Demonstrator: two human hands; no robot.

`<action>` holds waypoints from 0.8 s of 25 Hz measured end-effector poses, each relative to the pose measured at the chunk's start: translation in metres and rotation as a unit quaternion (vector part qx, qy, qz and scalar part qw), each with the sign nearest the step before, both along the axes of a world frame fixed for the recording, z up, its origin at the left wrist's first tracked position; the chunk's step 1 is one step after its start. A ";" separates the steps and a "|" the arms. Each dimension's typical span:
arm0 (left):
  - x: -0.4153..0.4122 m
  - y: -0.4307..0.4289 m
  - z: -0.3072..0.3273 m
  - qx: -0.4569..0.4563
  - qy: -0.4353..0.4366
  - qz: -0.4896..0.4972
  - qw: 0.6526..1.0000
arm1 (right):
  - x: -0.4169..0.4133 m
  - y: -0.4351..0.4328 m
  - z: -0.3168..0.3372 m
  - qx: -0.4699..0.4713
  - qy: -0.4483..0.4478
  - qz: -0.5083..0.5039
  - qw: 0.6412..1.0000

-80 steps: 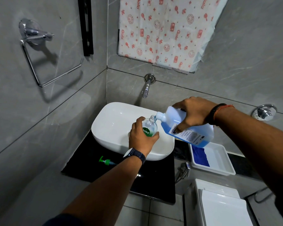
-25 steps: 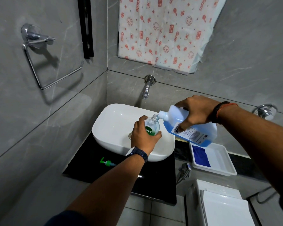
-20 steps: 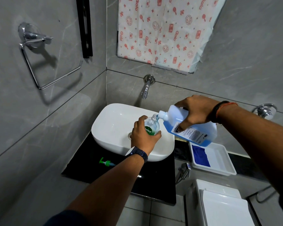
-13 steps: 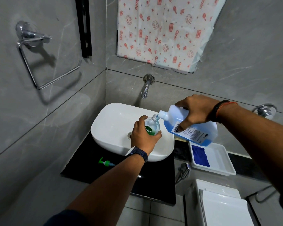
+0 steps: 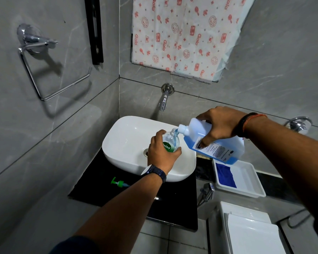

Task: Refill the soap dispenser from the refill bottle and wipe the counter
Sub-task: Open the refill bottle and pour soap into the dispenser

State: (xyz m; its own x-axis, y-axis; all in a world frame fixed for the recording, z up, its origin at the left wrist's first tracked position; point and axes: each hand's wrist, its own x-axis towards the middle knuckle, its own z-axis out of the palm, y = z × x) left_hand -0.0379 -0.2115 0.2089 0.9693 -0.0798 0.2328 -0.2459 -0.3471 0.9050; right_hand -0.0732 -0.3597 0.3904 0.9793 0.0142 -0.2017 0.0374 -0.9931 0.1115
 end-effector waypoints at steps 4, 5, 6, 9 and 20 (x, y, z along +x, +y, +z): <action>-0.001 0.001 0.000 -0.003 0.003 0.000 1.000 | 0.000 0.002 0.000 0.001 0.001 0.000 1.000; -0.001 0.001 0.000 -0.004 0.004 0.000 1.000 | 0.000 0.002 0.000 -0.001 0.000 -0.001 1.000; -0.001 0.001 0.000 -0.004 0.004 0.000 1.000 | 0.000 0.002 0.000 -0.002 0.001 -0.002 1.000; -0.001 0.002 -0.001 -0.003 0.004 0.002 1.000 | 0.000 0.002 -0.001 -0.001 0.000 -0.004 1.000; -0.001 0.002 0.000 -0.006 -0.001 0.005 1.000 | 0.000 0.004 0.001 -0.004 -0.004 -0.002 1.000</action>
State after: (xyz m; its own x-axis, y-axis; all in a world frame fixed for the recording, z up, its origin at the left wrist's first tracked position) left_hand -0.0388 -0.2097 0.2084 0.9694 -0.0672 0.2363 -0.2450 -0.3380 0.9087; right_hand -0.0732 -0.3558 0.3919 0.9810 0.0080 -0.1936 0.0317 -0.9923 0.1196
